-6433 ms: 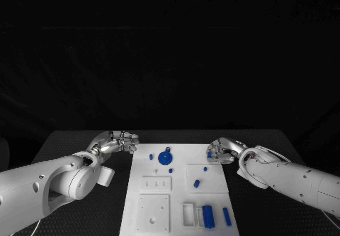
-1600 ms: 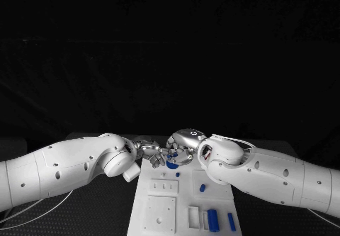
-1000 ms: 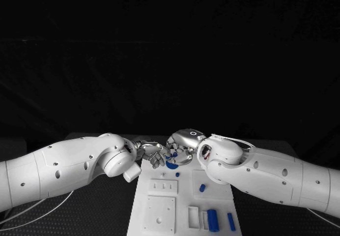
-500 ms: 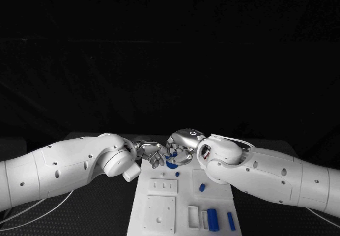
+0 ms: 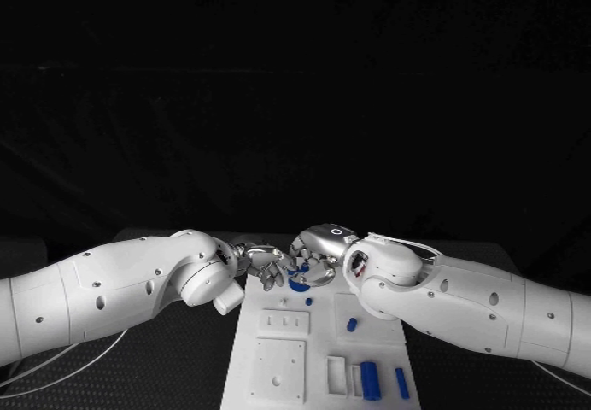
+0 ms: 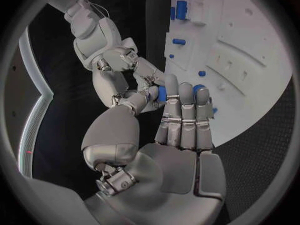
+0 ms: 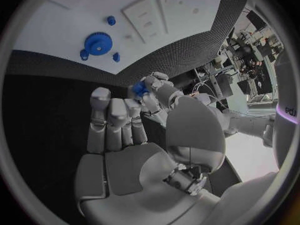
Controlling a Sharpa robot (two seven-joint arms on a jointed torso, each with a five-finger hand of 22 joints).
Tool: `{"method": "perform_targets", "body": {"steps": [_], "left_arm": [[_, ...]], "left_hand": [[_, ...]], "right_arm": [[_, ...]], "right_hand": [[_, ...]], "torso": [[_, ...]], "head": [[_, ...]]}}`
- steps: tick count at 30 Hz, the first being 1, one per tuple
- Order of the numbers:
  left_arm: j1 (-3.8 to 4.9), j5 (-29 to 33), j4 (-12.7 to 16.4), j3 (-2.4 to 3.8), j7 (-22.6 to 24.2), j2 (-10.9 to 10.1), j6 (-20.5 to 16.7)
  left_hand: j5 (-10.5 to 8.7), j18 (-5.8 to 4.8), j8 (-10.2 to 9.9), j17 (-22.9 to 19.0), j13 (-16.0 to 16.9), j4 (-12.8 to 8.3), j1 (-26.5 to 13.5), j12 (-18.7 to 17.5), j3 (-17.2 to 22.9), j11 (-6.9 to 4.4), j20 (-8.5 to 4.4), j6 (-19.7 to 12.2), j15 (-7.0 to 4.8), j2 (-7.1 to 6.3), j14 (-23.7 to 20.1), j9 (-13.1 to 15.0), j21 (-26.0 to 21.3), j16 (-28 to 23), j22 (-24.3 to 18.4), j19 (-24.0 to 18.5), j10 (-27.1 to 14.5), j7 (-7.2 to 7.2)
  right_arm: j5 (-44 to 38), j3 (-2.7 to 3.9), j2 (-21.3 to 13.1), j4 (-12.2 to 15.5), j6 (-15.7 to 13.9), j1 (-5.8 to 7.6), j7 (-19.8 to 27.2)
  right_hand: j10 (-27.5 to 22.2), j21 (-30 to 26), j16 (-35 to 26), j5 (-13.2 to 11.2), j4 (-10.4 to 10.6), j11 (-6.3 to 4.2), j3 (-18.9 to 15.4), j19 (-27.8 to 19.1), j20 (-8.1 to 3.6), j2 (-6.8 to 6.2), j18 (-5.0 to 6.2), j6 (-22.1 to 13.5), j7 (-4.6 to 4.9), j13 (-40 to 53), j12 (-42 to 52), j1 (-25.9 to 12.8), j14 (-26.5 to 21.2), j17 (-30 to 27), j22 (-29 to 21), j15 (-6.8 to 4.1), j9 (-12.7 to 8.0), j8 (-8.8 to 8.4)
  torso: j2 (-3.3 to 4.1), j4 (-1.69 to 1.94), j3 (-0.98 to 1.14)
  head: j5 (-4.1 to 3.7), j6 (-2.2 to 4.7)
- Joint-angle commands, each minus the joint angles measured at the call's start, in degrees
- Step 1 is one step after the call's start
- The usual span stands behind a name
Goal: Assemble the parts on the task board
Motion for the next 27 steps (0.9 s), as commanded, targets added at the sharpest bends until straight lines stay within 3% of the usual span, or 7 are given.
{"method": "perform_targets", "body": {"steps": [1, 4, 12, 20, 22, 25, 27], "left_arm": [[0.14, -2.0, 0.4, 0.14, 1.5, 0.0, 0.0], [0.14, -2.4, 0.4, 0.14, 1.5, 0.0, -0.1], [0.14, -4.4, 0.1, 0.14, 0.8, 0.1, -0.3], [0.14, -7.2, -1.2, 0.07, -0.6, 0.5, -0.4], [0.14, -8.1, -1.7, -0.05, -1.1, 0.7, -0.2], [0.13, -9.2, -2.5, -1.03, -2.0, 1.2, 0.3], [0.13, -10.3, -3.0, -1.25, -2.8, 1.6, 0.8]], "left_hand": [[-0.39, -0.29, 0.3, 0.2, 0.3, 0.3, 0.6, 0.6, 0.0, -0.10, -3.48, 6.8, -0.47, 0.24, 0.2, 1.1, 0.5, 0.5, 1.2, 0.4, 0.6, -3.94], [-0.42, -0.23, 0.9, 0.7, 0.9, 0.2, 0.7, 1.4, -0.2, -0.59, -3.86, 7.7, -0.93, 0.19, 0.7, 1.4, 1.2, 1.6, 1.3, 0.8, 1.5, -4.40], [-0.50, -0.25, 1.4, 1.1, 1.8, 0.3, 0.7, 2.1, -0.1, -0.95, -4.38, 8.4, -1.44, 0.07, 0.9, 1.7, 2.2, 2.6, 1.2, 1.2, 2.0, -4.73], [-0.62, -0.27, 2.1, 1.4, 2.8, 0.6, 0.4, 2.9, -0.2, -1.37, -4.87, 9.2, -1.88, 0.11, 1.5, 2.1, 3.2, 3.6, 1.2, 1.5, 2.7, -5.16], [-0.61, -0.27, 2.2, 1.4, 2.9, 0.6, 0.4, 3.0, -0.2, -1.42, -4.94, 9.3, -1.94, 0.12, 1.5, 2.2, 3.3, 3.7, 1.2, 1.5, 2.8, -5.21], [-0.57, -0.24, 2.6, 1.6, 3.4, 0.6, 0.2, 3.4, -0.3, -1.64, -5.17, 9.7, -2.17, 0.27, 1.9, 2.4, 3.8, 4.2, 1.2, 1.7, 3.1, -5.42], [-0.57, -0.23, 2.7, 1.6, 3.6, 0.6, 0.2, 3.6, -0.3, -1.70, -5.24, 9.8, -2.24, 0.37, 1.9, 2.5, 4.0, 4.3, 1.2, 1.8, 3.2, -5.49]], "right_arm": [[0.6, -0.11, -0.2, -0.7, -2.0, -0.18, -0.1], [0.7, -0.12, -0.3, -1.0, -2.7, -0.23, -0.1], [1.4, -0.12, -2.1, -1.1, -4.7, -0.63, 0.4], [1.9, -0.10, -5.5, -1.0, -7.1, -0.77, 1.4], [3.0, -0.01, -6.4, -1.7, -9.0, -0.77, 2.3], [8.6, 0.55, -7.5, -3.8, -12.9, -0.77, 4.7], [14.0, 1.16, -8.1, -5.2, -15.7, -0.74, 7.1]], "right_hand": [[-0.7, -0.3, -0.6, 0.3, 0.2, 0.07, -0.7, -0.9, 0.05, -2.28, 1.94, -0.8, 1.62, -0.1, -0.7, -0.8, -0.7, -0.1, 0.8, 0.29, -0.5, -1.08], [-3.9, -2.0, -2.3, 0.3, 0.1, 1.92, -2.2, -3.4, 0.55, -3.54, 1.98, -4.7, 3.65, -0.9, -2.8, -1.9, -3.2, -0.6, 0.4, 1.51, -1.3, -3.16], [-7.9, -4.6, -4.2, 0.9, -0.4, 3.95, -5.3, -7.1, 2.42, -4.10, 1.87, -9.9, 5.62, -2.4, -4.5, -2.3, -6.9, -1.1, 0.2, 3.65, -2.2, -5.59], [-9.8, -5.9, -5.0, 4.8, -1.2, 4.68, -8.2, -9.0, 3.82, -4.21, 1.98, -11.5, 6.37, -3.7, -4.4, -2.5, -8.8, -1.8, 0.5, 4.41, -2.4, -5.93], [-9.9, -5.9, -5.0, 5.0, -1.2, 4.70, -8.3, -9.1, 3.89, -4.17, 1.98, -11.5, 6.38, -3.8, -4.3, -2.3, -8.8, -1.8, 0.5, 4.42, -2.3, -5.85], [-9.9, -6.1, -5.1, 5.8, -1.0, 4.66, -8.0, -9.2, 4.03, -4.19, 1.98, -11.3, 6.36, -4.2, -4.2, -1.8, -9.0, -2.1, 0.5, 4.40, -2.3, -5.66], [-10.1, -6.6, -5.5, 6.1, -0.6, 4.68, -7.5, -9.6, 4.27, -4.22, 1.98, -11.3, 6.35, -4.8, -4.4, -1.5, -9.3, -2.4, 0.5, 4.41, -2.2, -5.52]], "torso": [[-0.01, -0.03, 0.03], [-0.02, 0.01, 0.02], [-0.03, 0.00, 0.05], [-0.08, -0.07, 0.07], [-0.07, -0.03, 0.06], [-0.14, -0.04, 0.09], [-0.25, -0.05, 0.11]], "head": [[0.04, -0.11], [0.00, -0.10], [0.11, -0.09], [0.46, -0.16], [0.49, -0.08], [0.66, -0.17], [0.76, -0.40]]}}
